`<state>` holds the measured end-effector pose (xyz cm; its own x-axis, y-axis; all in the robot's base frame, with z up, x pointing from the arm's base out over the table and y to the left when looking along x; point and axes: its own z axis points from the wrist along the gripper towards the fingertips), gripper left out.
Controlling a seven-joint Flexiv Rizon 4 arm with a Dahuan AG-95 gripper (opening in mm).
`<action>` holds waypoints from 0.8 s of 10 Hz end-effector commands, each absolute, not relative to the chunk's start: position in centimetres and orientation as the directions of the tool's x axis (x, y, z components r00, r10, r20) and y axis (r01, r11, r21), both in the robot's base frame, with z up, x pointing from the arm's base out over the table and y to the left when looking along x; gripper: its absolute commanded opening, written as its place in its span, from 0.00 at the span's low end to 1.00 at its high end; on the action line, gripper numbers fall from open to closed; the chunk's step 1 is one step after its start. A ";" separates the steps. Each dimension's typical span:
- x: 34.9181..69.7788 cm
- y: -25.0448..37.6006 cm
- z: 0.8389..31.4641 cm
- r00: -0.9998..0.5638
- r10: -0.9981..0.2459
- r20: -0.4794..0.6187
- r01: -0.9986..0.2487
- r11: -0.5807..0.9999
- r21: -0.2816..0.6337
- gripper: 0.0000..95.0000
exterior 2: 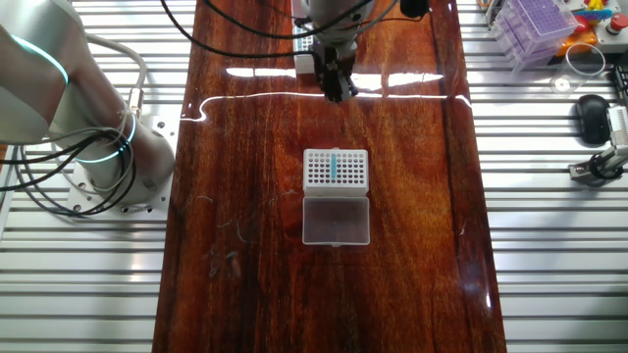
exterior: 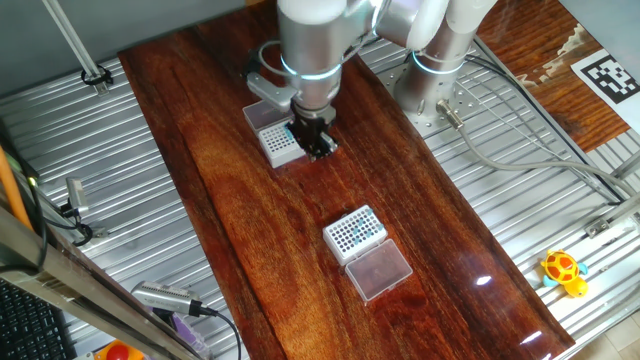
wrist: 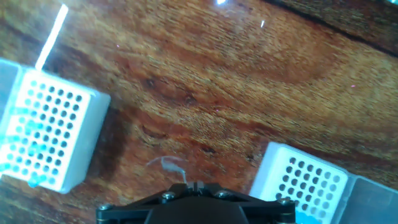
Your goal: Transfer all medium pipette tips from one holder to another
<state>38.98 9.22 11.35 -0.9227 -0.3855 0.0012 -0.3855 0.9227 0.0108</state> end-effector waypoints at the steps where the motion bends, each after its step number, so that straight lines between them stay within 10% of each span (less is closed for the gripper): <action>1: 38.6 9.2 11.6 -0.866 -0.499 0.030 -0.498 0.866 0.044 0.00; 8: 37.5 17.3 12.0 -0.901 -0.432 0.047 -0.431 0.902 0.029 0.00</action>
<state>37.71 17.59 11.77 -0.8865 -0.4596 0.0538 -0.4568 0.8878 0.0564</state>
